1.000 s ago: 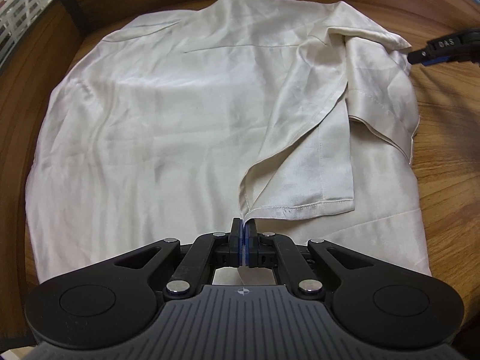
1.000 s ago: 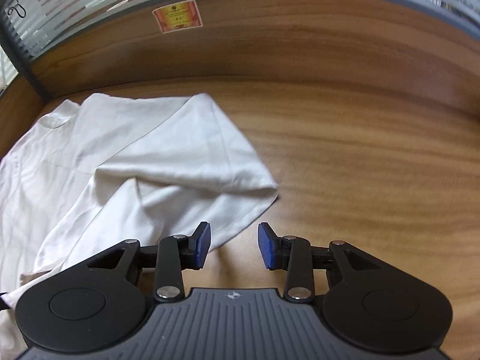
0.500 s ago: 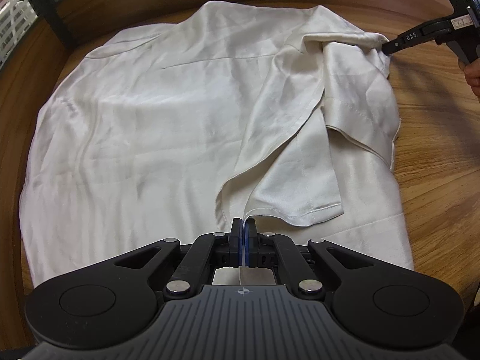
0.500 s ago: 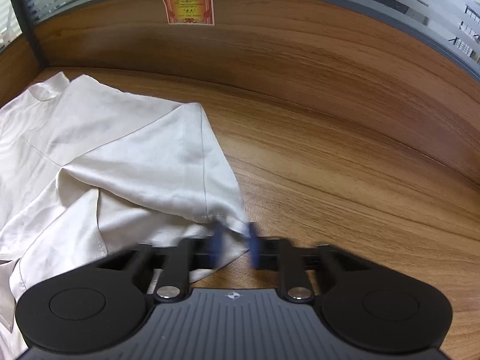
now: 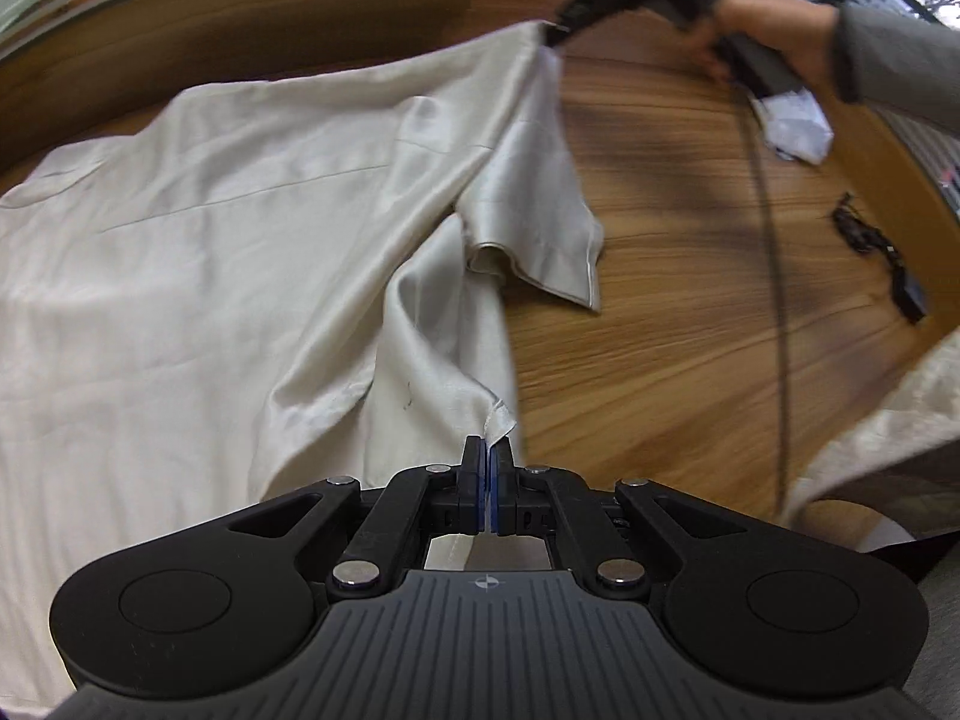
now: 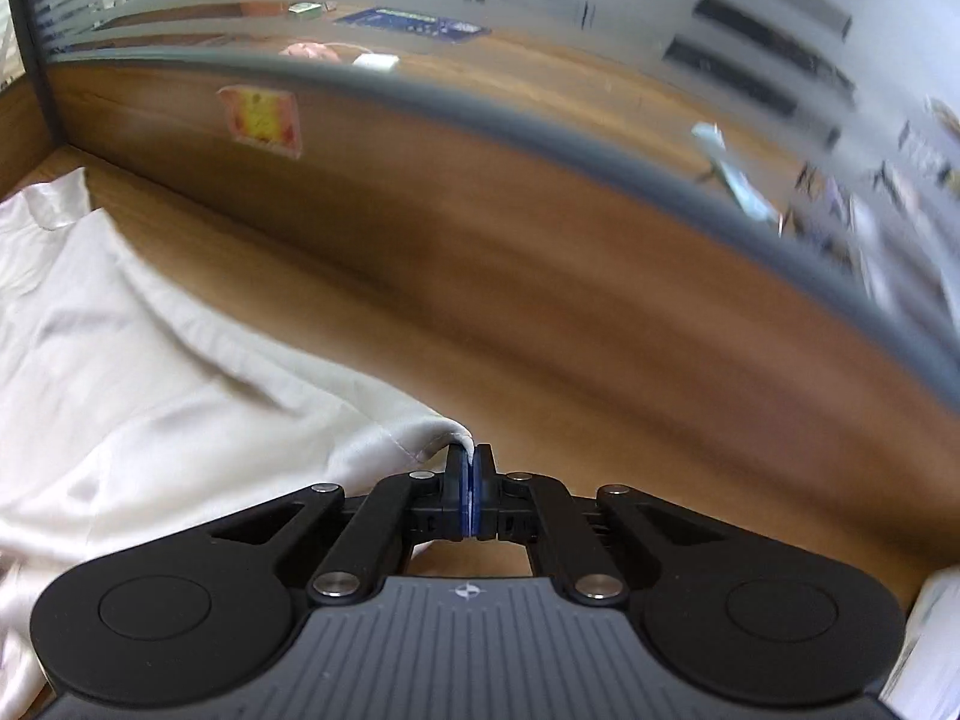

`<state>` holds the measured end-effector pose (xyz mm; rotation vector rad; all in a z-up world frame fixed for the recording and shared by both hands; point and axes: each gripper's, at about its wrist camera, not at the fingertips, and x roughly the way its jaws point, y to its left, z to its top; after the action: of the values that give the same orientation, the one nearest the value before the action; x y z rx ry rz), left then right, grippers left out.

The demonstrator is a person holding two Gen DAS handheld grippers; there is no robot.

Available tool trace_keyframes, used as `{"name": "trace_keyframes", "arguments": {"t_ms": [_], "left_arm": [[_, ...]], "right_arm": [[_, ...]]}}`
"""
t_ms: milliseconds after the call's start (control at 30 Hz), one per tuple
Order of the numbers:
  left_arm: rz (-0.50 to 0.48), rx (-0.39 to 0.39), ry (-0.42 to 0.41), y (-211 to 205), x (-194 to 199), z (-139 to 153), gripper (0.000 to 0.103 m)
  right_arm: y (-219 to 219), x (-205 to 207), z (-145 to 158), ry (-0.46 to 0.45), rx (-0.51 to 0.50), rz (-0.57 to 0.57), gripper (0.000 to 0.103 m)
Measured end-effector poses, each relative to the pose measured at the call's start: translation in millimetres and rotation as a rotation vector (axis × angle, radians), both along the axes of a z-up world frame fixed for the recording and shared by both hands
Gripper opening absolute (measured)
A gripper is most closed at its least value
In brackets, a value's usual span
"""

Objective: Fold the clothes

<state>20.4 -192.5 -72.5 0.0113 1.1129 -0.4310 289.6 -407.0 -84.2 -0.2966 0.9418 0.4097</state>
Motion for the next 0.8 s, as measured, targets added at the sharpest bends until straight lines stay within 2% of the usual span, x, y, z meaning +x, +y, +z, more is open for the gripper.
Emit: {"name": "trace_keyframes", "arguments": {"t_ms": [33, 100, 133, 267, 300, 367, 467, 800], "left_arm": [[-0.007, -0.008, 0.002, -8, -1, 0, 0.002], [-0.01, -0.015, 0.004, -17, -1, 0, 0.002], [-0.011, -0.019, 0.005, -23, -2, 1, 0.002], [-0.021, -0.009, 0.008, -39, -4, -1, 0.002], [-0.027, -0.006, 0.01, -44, -5, -3, 0.002], [-0.032, -0.002, 0.015, -55, -6, -6, 0.002], [-0.022, 0.002, 0.027, -70, -9, -10, 0.002], [-0.006, 0.038, 0.038, -127, -15, -20, 0.002]], "right_arm": [[0, 3, 2, -0.005, -0.008, 0.009, 0.002], [-1, 9, 7, -0.015, -0.023, 0.027, 0.019], [-2, 11, 9, -0.02, -0.031, 0.037, 0.023], [-4, 22, 19, -0.04, -0.062, 0.073, 0.031], [-10, 14, 21, -0.026, -0.047, 0.084, 0.033], [-19, 0, 24, 0.004, -0.021, 0.1, 0.034], [-38, -31, 21, 0.102, 0.033, 0.125, 0.035], [-80, -130, 12, 0.273, 0.141, 0.168, 0.036]]}}
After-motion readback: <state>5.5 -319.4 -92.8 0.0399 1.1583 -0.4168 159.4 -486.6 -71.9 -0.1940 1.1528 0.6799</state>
